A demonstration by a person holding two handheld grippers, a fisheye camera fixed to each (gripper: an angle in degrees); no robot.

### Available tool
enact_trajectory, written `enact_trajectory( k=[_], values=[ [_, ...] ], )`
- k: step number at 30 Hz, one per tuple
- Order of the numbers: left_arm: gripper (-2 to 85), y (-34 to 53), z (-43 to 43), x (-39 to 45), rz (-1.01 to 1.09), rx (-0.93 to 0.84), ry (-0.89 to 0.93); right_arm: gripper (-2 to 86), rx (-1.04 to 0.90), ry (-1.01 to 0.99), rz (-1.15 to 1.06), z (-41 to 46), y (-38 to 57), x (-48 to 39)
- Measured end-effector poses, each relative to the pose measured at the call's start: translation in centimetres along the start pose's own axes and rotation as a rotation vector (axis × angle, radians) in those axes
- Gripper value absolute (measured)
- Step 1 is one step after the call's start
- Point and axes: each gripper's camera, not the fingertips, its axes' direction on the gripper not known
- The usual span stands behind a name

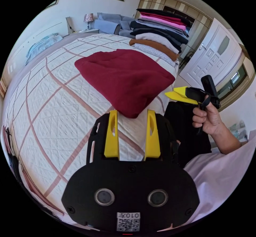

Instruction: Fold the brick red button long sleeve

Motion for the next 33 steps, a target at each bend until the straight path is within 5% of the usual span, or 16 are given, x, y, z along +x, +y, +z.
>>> enact_trajectory(
  k=[9,17,26,33],
  values=[
    [8.6,-2.7,-5.3,-5.2,-0.174,0.115,0.292,18.4,0.039,-0.311,0.163,0.0,0.2,5.5],
    [7.9,-6.4,-8.7,-5.4,-0.139,0.139,0.298,22.9,0.149,-0.493,0.241,0.0,-3.1,8.0],
    [8.4,-7.6,-10.4,-5.7,-0.146,0.179,0.275,23.1,0.155,-0.428,0.447,2.2,-7.2,8.4],
    [12.6,-7.6,-11.3,-6.9,-0.088,0.145,0.327,13.8,0.13,-0.295,0.381,1.2,-9.1,7.7]
  ],
)
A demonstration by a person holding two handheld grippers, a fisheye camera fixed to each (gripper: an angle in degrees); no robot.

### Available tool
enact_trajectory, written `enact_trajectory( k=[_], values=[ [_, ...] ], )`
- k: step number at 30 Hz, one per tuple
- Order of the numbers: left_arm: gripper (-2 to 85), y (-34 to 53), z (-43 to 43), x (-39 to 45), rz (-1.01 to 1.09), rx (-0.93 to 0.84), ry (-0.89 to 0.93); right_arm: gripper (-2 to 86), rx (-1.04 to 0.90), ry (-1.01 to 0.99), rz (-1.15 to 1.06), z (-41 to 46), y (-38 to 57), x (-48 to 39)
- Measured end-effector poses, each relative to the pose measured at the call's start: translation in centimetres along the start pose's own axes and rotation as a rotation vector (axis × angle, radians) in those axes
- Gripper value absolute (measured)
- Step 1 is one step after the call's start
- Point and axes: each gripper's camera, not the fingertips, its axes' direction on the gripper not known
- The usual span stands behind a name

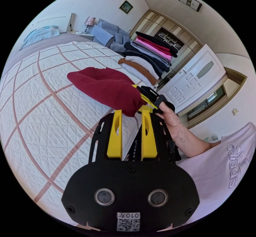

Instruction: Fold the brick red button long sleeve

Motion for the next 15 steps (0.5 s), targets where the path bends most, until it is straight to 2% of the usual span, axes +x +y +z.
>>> enact_trajectory(
  k=[5,11,15],
  values=[
    [15.9,1.2,-1.1,-5.4,-0.205,0.027,0.162,12.0,-0.1,0.099,-0.138,-2.7,-0.4,-1.9],
    [17.5,-1.0,1.7,-8.4,-0.341,0.051,0.285,11.8,-0.221,0.02,-0.104,-7.6,-0.7,0.9],
    [17.1,-3.6,3.8,-7.7,-0.357,0.044,0.237,12.1,-0.265,-0.04,-0.103,-10.4,-0.4,2.6]
  ],
)
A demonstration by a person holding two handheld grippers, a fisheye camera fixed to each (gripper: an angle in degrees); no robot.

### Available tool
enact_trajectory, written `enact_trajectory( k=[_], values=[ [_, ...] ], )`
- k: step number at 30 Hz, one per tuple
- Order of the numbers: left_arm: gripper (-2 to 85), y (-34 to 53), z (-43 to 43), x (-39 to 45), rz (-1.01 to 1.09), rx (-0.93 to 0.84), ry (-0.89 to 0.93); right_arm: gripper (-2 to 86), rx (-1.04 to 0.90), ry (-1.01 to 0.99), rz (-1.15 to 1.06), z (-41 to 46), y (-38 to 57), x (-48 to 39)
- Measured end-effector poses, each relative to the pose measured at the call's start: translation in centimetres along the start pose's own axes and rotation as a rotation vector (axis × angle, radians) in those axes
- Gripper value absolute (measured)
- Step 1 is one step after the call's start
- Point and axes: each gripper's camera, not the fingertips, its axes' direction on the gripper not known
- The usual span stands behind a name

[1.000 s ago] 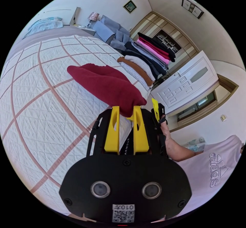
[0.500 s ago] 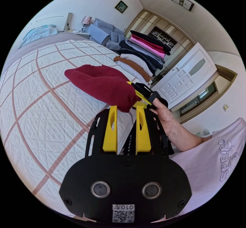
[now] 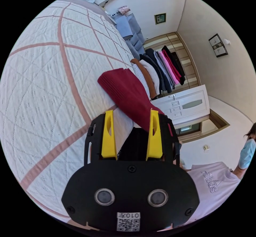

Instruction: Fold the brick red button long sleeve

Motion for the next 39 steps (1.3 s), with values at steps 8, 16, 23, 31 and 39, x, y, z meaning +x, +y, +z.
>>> enact_trajectory(
  k=[8,16,23,31,39],
  values=[
    [12.8,-1.5,2.2,0.9,-0.082,0.062,-0.061,12.9,-0.017,0.025,-0.019,-1.3,0.8,2.0],
    [7.0,-1.1,2.0,2.1,-0.071,0.155,-0.042,16.9,0.047,0.079,-0.01,1.0,2.2,3.2],
    [6.0,-1.2,2.9,1.7,-0.08,0.152,-0.004,12.6,0.161,0.202,0.036,1.7,4.4,4.2],
    [6.0,-0.8,0.2,6.8,0.073,0.183,0.133,11.4,0.131,0.338,-0.156,0.7,3.7,-4.9],
    [6.1,-10.9,-3.4,17.2,0.286,0.222,0.285,10.9,0.019,0.309,-0.357,-2.4,-3.3,-15.8]
  ],
)
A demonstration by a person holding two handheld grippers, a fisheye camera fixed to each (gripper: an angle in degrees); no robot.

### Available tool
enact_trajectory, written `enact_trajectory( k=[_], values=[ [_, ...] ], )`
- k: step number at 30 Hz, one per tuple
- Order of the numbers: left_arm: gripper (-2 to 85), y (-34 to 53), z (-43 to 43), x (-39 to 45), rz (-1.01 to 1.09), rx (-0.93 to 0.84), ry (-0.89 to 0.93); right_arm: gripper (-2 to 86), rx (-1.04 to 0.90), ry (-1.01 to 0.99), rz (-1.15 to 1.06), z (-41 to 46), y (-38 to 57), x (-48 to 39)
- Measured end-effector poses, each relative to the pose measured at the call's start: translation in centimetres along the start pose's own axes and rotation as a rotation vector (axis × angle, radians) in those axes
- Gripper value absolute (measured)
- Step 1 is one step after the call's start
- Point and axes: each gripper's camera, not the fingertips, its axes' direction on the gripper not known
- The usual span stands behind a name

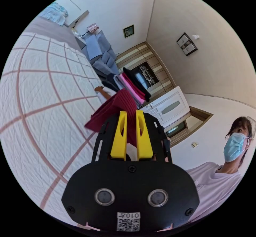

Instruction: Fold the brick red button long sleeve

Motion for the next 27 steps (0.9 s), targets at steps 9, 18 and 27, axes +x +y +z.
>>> enact_trajectory(
  k=[9,18,27],
  values=[
    [6.1,-28.2,10.6,16.3,0.46,0.061,0.153,11.2,0.287,0.213,-0.416,-20.7,-19.3,-15.4],
    [5.8,-29.0,31.5,-5.8,-0.186,-0.336,0.215,11.4,0.252,0.069,0.217,-25.3,-20.9,8.3],
    [5.9,-25.3,36.3,-9.4,-0.234,-0.307,0.281,11.2,0.275,0.066,0.283,-28.4,-17.9,11.4]
  ],
)
